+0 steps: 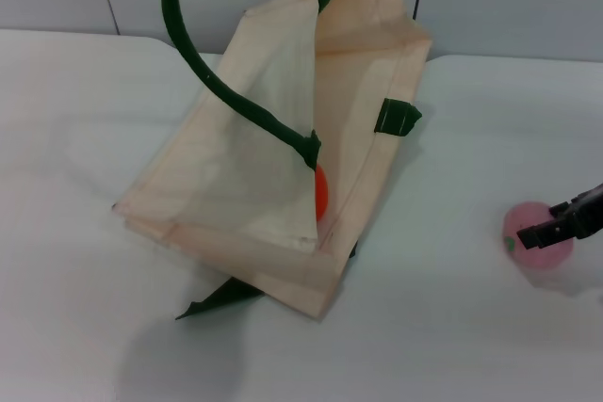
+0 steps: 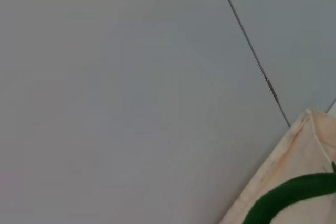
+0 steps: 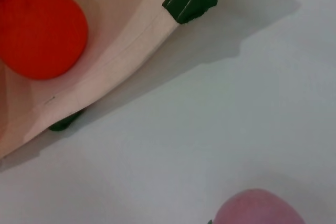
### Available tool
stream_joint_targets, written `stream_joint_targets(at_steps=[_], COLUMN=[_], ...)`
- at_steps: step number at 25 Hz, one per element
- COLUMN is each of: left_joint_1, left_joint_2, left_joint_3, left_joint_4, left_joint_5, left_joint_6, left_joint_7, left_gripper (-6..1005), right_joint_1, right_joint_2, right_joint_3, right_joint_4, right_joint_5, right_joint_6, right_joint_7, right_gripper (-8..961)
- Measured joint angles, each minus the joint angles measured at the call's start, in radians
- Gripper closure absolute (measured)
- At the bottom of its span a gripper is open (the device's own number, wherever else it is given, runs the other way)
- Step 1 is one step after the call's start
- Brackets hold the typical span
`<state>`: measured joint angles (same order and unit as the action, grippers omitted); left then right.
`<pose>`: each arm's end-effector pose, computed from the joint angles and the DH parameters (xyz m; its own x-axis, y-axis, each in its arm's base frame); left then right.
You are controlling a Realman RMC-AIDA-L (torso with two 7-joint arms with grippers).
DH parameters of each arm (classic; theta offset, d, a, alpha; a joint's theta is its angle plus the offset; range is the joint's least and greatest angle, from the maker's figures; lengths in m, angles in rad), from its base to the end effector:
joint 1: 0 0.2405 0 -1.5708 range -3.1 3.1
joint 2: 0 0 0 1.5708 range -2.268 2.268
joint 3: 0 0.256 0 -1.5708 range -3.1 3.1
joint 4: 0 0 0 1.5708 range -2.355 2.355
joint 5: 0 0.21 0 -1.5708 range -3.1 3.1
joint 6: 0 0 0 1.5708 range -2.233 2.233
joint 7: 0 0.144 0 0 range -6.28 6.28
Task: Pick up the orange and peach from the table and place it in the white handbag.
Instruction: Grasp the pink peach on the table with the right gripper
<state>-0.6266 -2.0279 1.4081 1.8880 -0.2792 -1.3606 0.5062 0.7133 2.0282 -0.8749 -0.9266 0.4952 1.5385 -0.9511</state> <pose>-0.0670 0.3856 0.1087 0.9665 0.2561 -0.0167 0.1228 -0.5187 -0.8461 0.2561 0.3766 0.0337 0.6638 -0.7422 0.0923 -0.6788 -0.6497 -0.3422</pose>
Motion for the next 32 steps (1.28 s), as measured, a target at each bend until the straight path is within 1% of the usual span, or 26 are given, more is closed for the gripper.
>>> stream_joint_targets(at_steps=[5, 13, 28, 32], left_joint_1=[-0.003, -0.006, 0.003, 0.004], left_joint_2=[0.0, 0.0, 0.0, 0.0], left_joint_3=[0.0, 0.0, 0.0, 0.0], left_joint_4=[-0.001, -0.001, -0.005, -0.01], left_joint_5=[0.0, 0.0, 0.0, 0.0], left_joint_6=[0.0, 0.0, 0.009, 0.01], left_joint_7=[0.0, 0.0, 0.0, 0.0], left_gripper=[879, 880, 879, 879], right_joint_1=[0.005, 0.04, 0.032, 0.022], right_joint_2=[-0.001, 0.0, 0.005, 0.005], right_joint_3=[-0.022, -0.053, -0.147, -0.153], right_joint_4=[0.03, 0.092, 0.037, -0.003], right_joint_5=[-0.002, -0.047, -0.052, -0.047], right_joint_6=[-0.032, -0.082, -0.085, -0.095], right_joint_7=[0.005, 0.016, 0.064, 0.073], right_gripper=[221, 221, 309, 346])
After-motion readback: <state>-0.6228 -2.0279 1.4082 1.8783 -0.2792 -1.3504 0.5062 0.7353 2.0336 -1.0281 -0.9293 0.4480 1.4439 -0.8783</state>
